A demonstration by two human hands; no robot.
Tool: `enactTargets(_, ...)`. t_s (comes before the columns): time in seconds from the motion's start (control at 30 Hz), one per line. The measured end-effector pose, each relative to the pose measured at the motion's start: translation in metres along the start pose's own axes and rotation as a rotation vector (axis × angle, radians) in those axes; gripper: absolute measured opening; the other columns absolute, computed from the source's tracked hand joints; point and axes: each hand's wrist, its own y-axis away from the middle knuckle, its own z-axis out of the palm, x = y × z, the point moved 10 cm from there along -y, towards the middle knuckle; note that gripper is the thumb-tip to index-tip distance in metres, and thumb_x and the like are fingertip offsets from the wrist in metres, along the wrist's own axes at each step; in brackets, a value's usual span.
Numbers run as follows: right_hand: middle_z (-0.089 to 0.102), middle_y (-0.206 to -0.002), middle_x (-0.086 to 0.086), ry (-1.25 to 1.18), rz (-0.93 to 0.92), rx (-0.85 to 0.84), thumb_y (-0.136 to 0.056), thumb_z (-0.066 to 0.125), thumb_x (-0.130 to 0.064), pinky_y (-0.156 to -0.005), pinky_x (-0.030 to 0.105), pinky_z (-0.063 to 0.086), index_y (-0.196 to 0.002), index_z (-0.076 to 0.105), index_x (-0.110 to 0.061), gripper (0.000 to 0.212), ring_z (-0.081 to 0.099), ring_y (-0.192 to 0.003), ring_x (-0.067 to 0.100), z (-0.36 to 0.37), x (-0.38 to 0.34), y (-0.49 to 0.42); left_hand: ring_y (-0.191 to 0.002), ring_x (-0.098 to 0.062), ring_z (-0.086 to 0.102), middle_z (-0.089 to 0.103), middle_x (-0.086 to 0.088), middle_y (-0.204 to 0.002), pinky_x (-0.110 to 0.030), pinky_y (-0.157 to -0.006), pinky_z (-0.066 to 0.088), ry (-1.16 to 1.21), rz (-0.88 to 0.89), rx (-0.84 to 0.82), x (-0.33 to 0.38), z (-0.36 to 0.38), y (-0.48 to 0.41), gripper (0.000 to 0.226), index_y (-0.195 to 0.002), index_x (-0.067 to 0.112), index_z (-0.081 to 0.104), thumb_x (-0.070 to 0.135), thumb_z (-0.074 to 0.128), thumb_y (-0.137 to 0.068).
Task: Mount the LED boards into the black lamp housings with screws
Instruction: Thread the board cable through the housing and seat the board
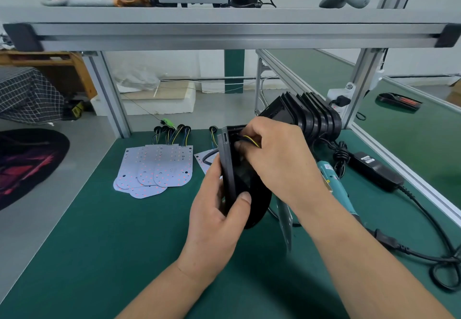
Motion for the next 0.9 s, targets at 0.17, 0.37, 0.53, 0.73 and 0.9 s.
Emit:
enactTargets(0.17,0.069,-0.075,-0.007,0.069,0.011,0.022,-0.092,0.076,-0.037,-0.072,0.044,0.054,-0.087,0.070,-0.022,0.017,0.065,-0.076,0.021,-0.005,0.002,-0.001,-0.138,-0.031,0.056,0.063,-0.003,-0.145,-0.029,-0.110,0.047,0.008,0.010,-0.016,0.003,0.002,0.000,0.070,-0.159,0.034,0.040,0.010,0.058,-0.096)
enactTargets(0.37,0.068,-0.067,-0.007,-0.200,0.056,-0.092,-0.092,0.074,-0.028,-0.059,0.029,0.050,-0.073,0.069,-0.024,0.021,0.060,-0.062,0.008,0.008,0.012,-0.002,-0.139,-0.033,0.055,0.061,-0.006,-0.146,-0.042,-0.112,0.046,-0.016,0.005,-0.021,0.003,0.003,-0.002,0.077,-0.159,0.035,0.041,0.003,0.059,-0.091)
enactTargets(0.53,0.074,-0.077,-0.004,-0.241,0.023,-0.369,-0.097,0.062,-0.029,-0.056,0.017,0.046,-0.088,0.075,-0.019,0.019,0.062,-0.063,0.006,0.025,0.011,0.005,-0.130,-0.027,0.062,0.067,-0.003,-0.138,-0.029,-0.106,0.051,-0.015,-0.028,-0.025,0.001,0.002,-0.001,0.074,-0.157,0.036,0.043,0.007,0.059,-0.090)
enactTargets(0.73,0.049,-0.066,-0.010,-0.380,0.137,-0.422,-0.093,0.051,-0.020,-0.061,0.026,0.039,-0.073,0.053,-0.009,0.023,0.046,-0.065,0.005,0.036,0.027,0.006,-0.138,-0.027,0.057,0.063,-0.004,-0.144,-0.040,-0.113,0.046,-0.030,-0.069,-0.039,-0.007,0.013,-0.001,0.075,-0.156,0.035,0.044,-0.001,0.059,-0.092)
enactTargets(0.9,0.065,-0.075,0.001,-0.641,0.291,-0.420,-0.098,0.059,-0.029,-0.071,0.031,0.046,-0.076,0.070,-0.014,0.029,0.058,-0.073,0.012,0.046,0.046,0.007,-0.137,-0.015,0.057,0.065,0.008,-0.143,-0.029,-0.113,0.046,-0.026,-0.095,0.005,-0.017,0.013,-0.006,0.064,-0.151,0.038,0.050,0.003,0.052,-0.097)
